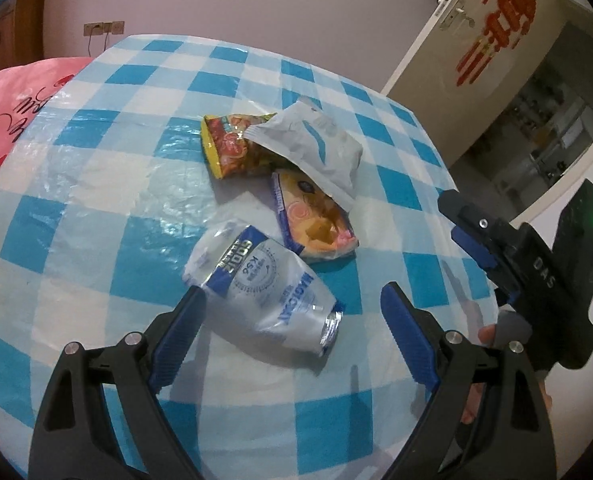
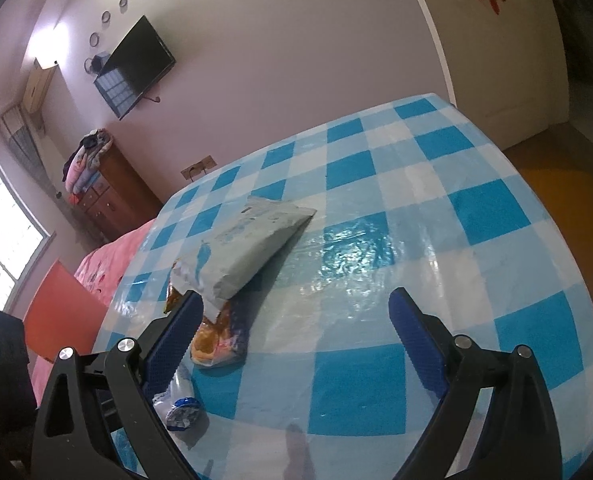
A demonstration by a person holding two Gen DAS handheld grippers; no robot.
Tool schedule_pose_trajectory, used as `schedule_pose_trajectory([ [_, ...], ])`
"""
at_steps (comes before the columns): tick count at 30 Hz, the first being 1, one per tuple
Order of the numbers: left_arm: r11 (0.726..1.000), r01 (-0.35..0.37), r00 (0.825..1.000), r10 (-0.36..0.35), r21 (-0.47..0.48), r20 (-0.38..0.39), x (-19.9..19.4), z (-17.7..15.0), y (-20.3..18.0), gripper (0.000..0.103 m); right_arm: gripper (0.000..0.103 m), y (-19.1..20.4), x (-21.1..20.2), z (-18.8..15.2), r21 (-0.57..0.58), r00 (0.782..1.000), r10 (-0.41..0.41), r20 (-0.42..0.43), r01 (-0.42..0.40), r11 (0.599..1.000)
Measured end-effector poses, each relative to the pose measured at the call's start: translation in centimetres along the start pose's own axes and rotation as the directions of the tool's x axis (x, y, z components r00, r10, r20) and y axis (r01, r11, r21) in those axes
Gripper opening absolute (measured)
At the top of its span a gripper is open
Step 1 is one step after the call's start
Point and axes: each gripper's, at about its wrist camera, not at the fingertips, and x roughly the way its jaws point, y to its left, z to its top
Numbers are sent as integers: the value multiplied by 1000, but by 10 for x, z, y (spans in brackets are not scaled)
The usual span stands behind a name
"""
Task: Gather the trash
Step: 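Close the left tool on the Magicday bag while the right tool closes on the grey wipe pack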
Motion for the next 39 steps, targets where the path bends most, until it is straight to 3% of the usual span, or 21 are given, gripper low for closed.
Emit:
schedule_pose_trajectory([
  [11,989,-146,989,146,7,-18,28,8,-14,88,93,-5,11,-1,10,998,45,-49,-45,999],
  [15,979,-201,980,201,19,-11,31,10,-12,74,93,1,16,-1,-6,996,66,-66,-67,998],
  [23,979,-202,979,202,21,-13,29,9,-10,70,93,9,27,2,-11,986,139,-90,-140,990],
  [32,976,-217,976,217,-23,28,11,18,19,70,93,6,41,2,119,936,322,-143,-307,944],
  [39,971,-239,968,240,-22,71,-1,23,42,70,93,19,48,11,177,929,323,-179,-292,940],
])
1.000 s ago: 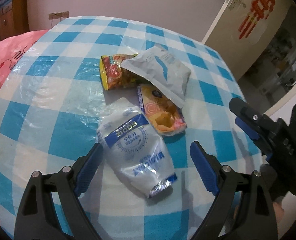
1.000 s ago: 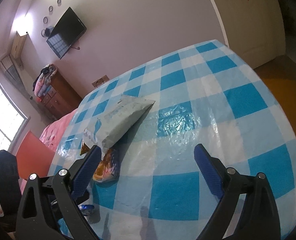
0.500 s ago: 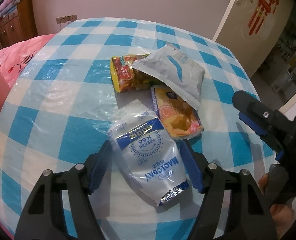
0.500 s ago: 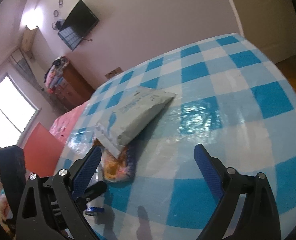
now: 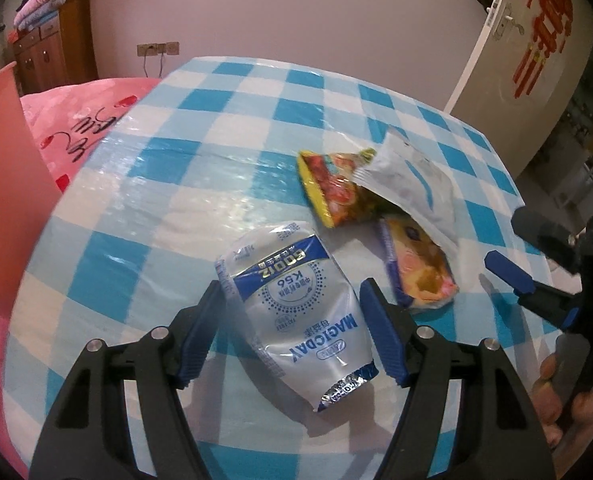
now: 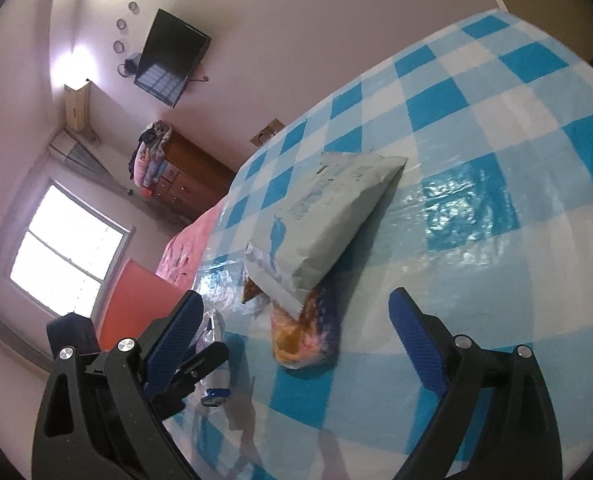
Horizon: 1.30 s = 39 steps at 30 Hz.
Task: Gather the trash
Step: 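Close the left tool on the Magicday bag while the right tool closes on the grey wipe pack, then lift the Magicday bag with the left tool while the right tool lifts the wipe pack toward the bucket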
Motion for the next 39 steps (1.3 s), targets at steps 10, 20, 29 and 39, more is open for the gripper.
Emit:
schedule_pose_trajectory([
  [10,998,6,999,-9,55,50,-7,3,16,70,93,25,49,35,-10,980,-194,-44,194,981],
  [20,996,47,996,-52,72,67,-13,3,34,70,93,51,84,41,-147,908,-419,-15,412,899],
  [29,995,83,995,-87,63,53,-7,2,42,70,94,51,95,53,-187,870,-494,-2,485,855],
  [39,994,102,994,-104,50,43,1,1,47,70,97,61,114,47,-269,822,-569,4,549,791],
])
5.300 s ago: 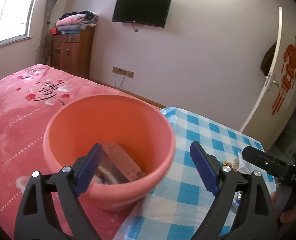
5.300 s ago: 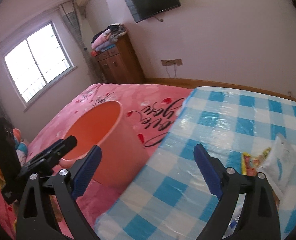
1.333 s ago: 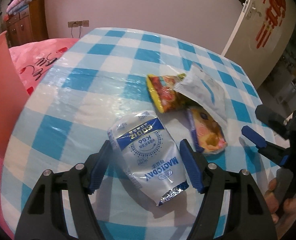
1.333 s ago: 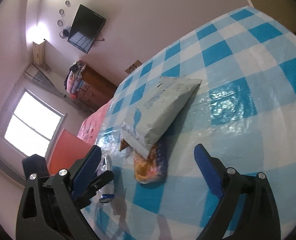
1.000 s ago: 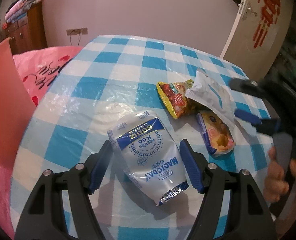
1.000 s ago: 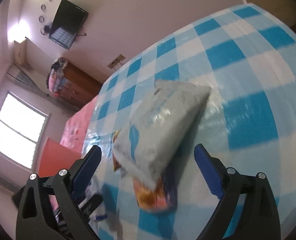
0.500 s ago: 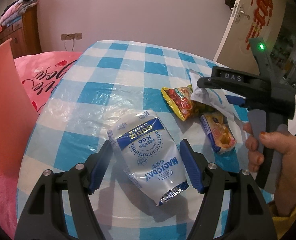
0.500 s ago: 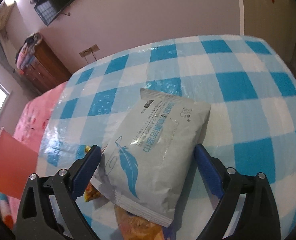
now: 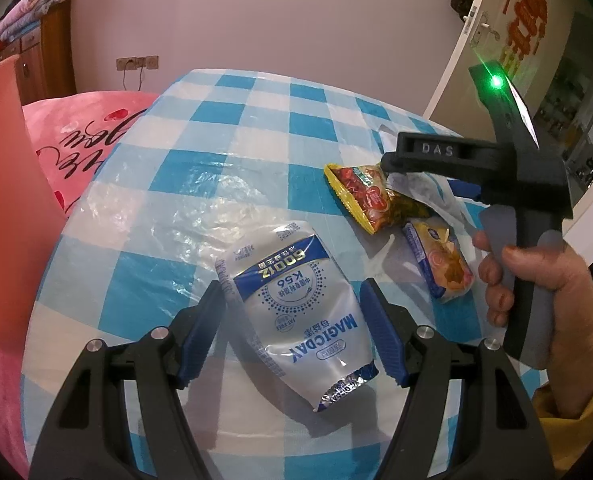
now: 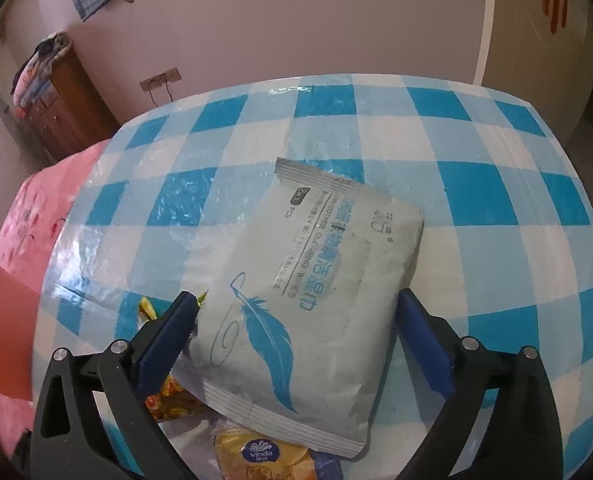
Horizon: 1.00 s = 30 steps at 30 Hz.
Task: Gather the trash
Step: 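Lift the Magicday bag with the left tool while the right tool lifts the wipe pack toward the bucket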
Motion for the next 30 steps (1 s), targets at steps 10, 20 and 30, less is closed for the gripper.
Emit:
schedule_pose_trajectory([
  [10,1000,12,1000,-12,-7,-5,2,0,3,70,86,-8,-13,-15,-53,998,8,55,-5,999],
  [20,1000,25,1000,-25,-7,8,-4,-2,1,70,84,-30,-34,-31,-21,995,24,96,-22,1000],
  [30,999,42,998,-43,10,56,-27,0,-5,70,84,-35,-78,-43,8,985,76,153,-78,997],
])
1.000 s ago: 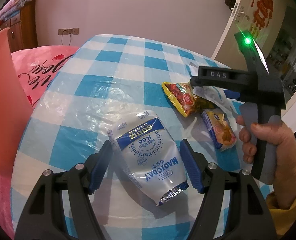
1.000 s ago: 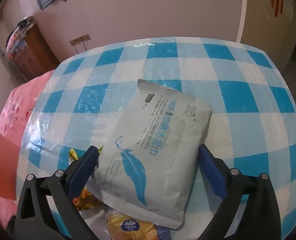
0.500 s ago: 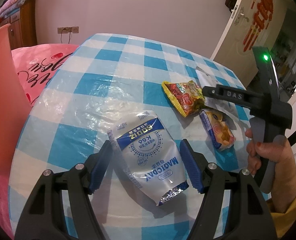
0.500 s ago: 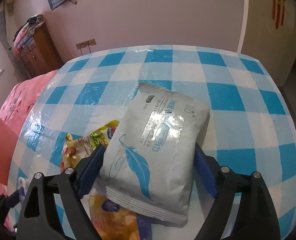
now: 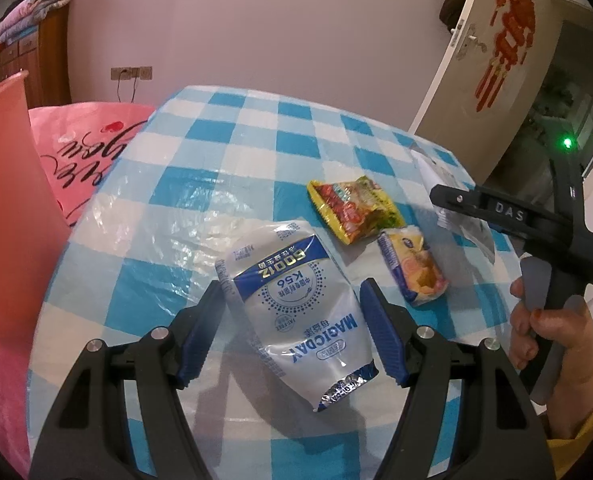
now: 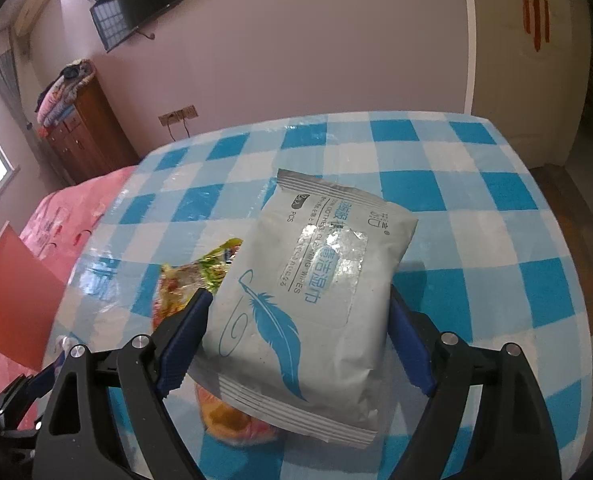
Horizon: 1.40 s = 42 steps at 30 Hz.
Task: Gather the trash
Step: 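Lift the Magicday bag with the left tool while the right tool lifts the wipe pack toward the bucket, then open both tools over the orange bucket to drop the bag and wipe pack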
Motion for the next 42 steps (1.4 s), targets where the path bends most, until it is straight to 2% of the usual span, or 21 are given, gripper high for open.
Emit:
schedule_pose_trajectory([
  [10,1000,-3,997,3,6,81,-39,8,3,70,84,15,-41,-1,31,993,115,26,-116,993],
  [17,1000,-18,988,20,-15,150,-75,18,20,70,84,59,-61,8,-19,972,236,7,-236,972],
  [21,999,-36,979,42,-37,197,-100,27,35,70,84,96,-70,14,-62,947,323,-8,-322,945],
  [25,995,-68,963,85,-75,254,-132,38,58,70,84,143,-80,22,-132,916,400,-27,-400,907],
  [32,973,-173,916,217,-155,339,-183,52,108,70,84,237,-81,33,-258,858,503,-100,-511,820],
  [37,945,-237,887,306,-226,347,-197,55,147,70,84,293,-73,36,-317,825,544,-151,-562,764],
  [42,920,-274,879,358,-280,315,-193,56,181,70,84,339,-59,37,-356,806,558,-196,-589,725],
])
